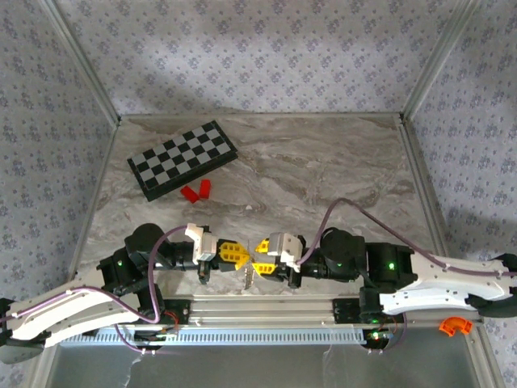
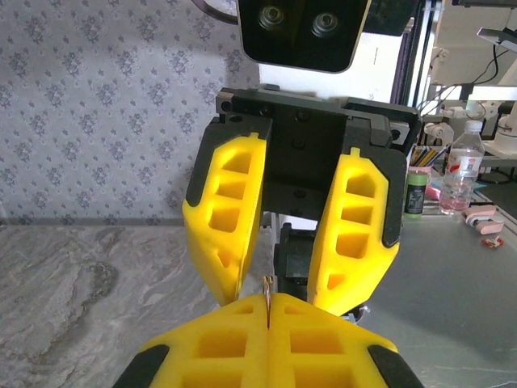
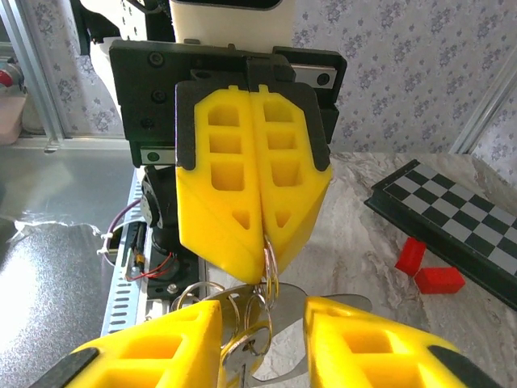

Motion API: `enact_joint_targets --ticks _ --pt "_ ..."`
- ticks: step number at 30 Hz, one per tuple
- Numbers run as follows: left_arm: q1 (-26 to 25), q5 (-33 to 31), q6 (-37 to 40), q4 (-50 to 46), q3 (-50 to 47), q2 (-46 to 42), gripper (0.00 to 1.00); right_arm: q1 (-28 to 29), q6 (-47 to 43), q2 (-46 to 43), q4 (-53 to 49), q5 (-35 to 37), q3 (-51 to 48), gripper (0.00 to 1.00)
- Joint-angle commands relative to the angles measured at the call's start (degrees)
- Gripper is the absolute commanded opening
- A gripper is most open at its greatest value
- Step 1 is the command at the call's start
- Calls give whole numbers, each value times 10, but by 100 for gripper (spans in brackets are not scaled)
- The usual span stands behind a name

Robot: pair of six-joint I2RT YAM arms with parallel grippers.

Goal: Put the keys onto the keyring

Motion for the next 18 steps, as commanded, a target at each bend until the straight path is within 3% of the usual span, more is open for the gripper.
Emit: enact_joint_targets --ticks 1,12,18 --pt "0 14 -4 36 5 -8 0 4 -6 -1 32 0 -4 29" --pt "0 16 -5 39 4 -7 0 1 -5 4 48 -5 -12 17" --pt "0 13 -4 34 5 -7 0 -1 -5 11 29 -2 -5 0"
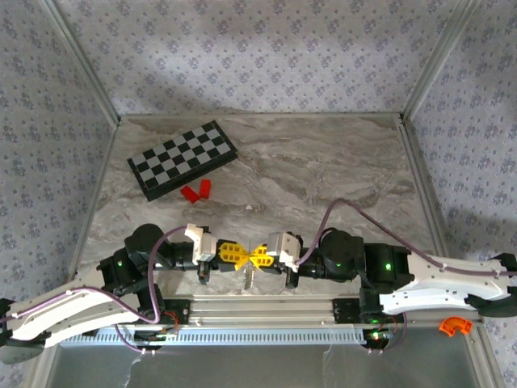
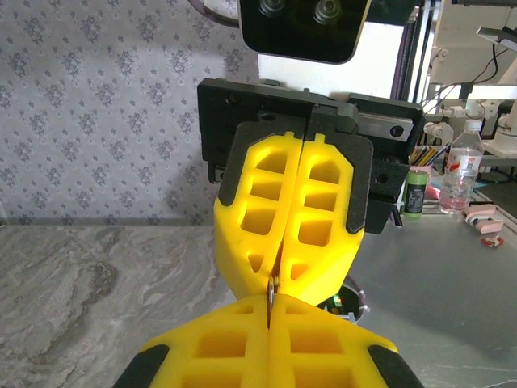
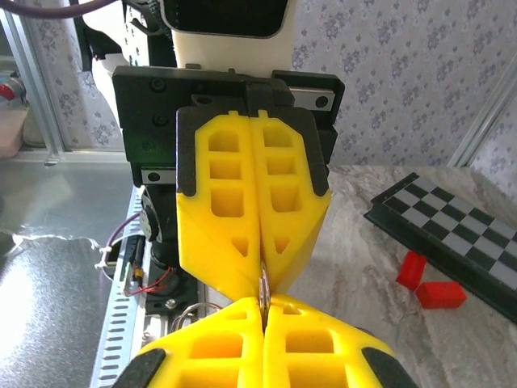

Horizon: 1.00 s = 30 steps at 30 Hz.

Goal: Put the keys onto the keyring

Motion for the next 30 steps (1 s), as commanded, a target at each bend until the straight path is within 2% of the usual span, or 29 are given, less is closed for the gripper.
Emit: enact_joint_targets --ticks 1,4,9,13,16,23,30 --pt "0 11 -3 24 12 -5 0 -1 -4 6 -9 2 7 0" --pt "-1 -13 14 -39 37 4 0 -1 -2 16 -57 18 33 0" --pt "-2 -70 43 -169 90 22 19 -1 5 55 -195 40 107 0" --pt "-2 -82 57 -232 122 45 27 -2 6 96 -293 50 158 0" --pt "-2 -79 60 -240 126 50 31 -1 6 108 -327 45 194 0" --pt "-3 -71 59 -228 123 59 34 -5 -7 116 -338 24 209 0" --pt "-3 -26 48 -186 111 60 35 -13 -11 123 -325 3 206 0"
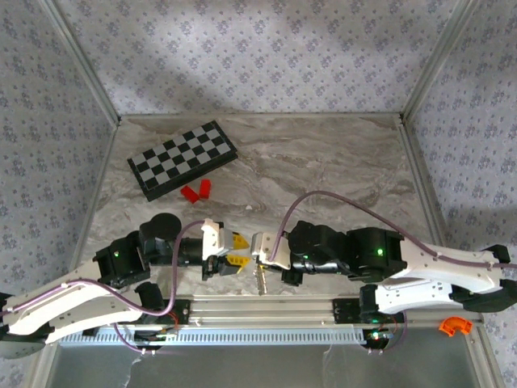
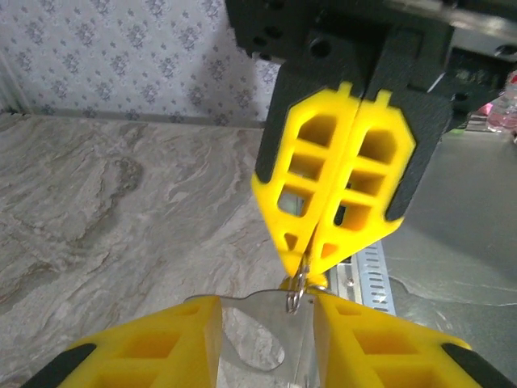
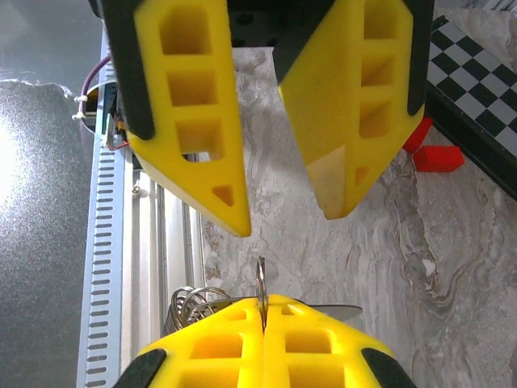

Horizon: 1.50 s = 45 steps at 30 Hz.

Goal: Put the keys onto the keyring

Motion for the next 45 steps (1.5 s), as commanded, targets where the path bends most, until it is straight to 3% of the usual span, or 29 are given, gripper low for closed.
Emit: enact_joint_targets --ticks 1,9,17,29,37,43,45 --pt "-3 32 -3 36 5 2 35 -5 -10 1 6 -17 17 0" --pt "-3 42 -9 33 3 24 35 -10 -11 4 11 -24 20 0" --pt "-3 35 -8 40 -5 30 25 -13 -13 7 15 -26 21 0" --pt "-3 25 -7 35 -15 30 23 -17 -14 10 22 -39 19 0" --pt "-3 30 -9 47 -19 29 0 -18 -14 10 35 -41 12 0" --pt "-3 25 -18 75 -29 9 0 -19 -11 1 54 -41 4 1" --pt "-3 21 -25 98 -37 -4 0 -19 -6 -6 67 -40 -4 11"
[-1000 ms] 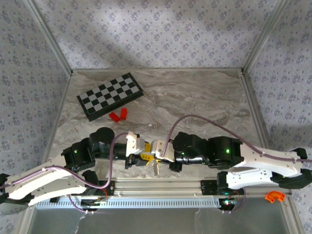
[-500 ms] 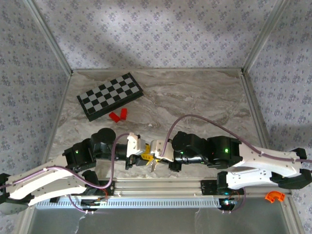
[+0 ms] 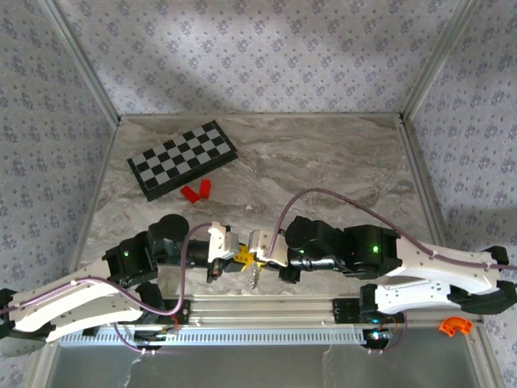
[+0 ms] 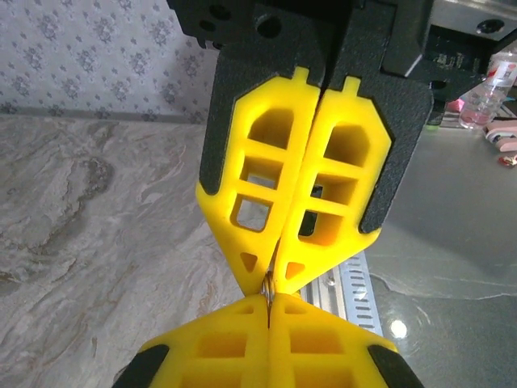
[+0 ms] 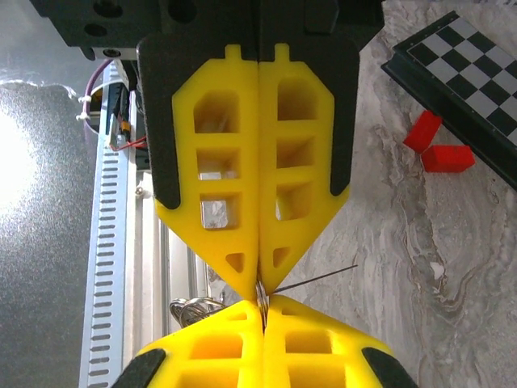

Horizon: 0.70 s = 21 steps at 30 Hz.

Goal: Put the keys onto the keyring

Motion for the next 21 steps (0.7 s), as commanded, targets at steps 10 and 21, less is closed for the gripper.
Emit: enact_joint_targets --ticks 10,21 --pt "-1 11 -28 169 -37 -49 0 1 23 -78 157 -16 -79 23" --pt "-2 34 -41 225 -54 -38 0 -1 27 -103 182 -25 -105 0"
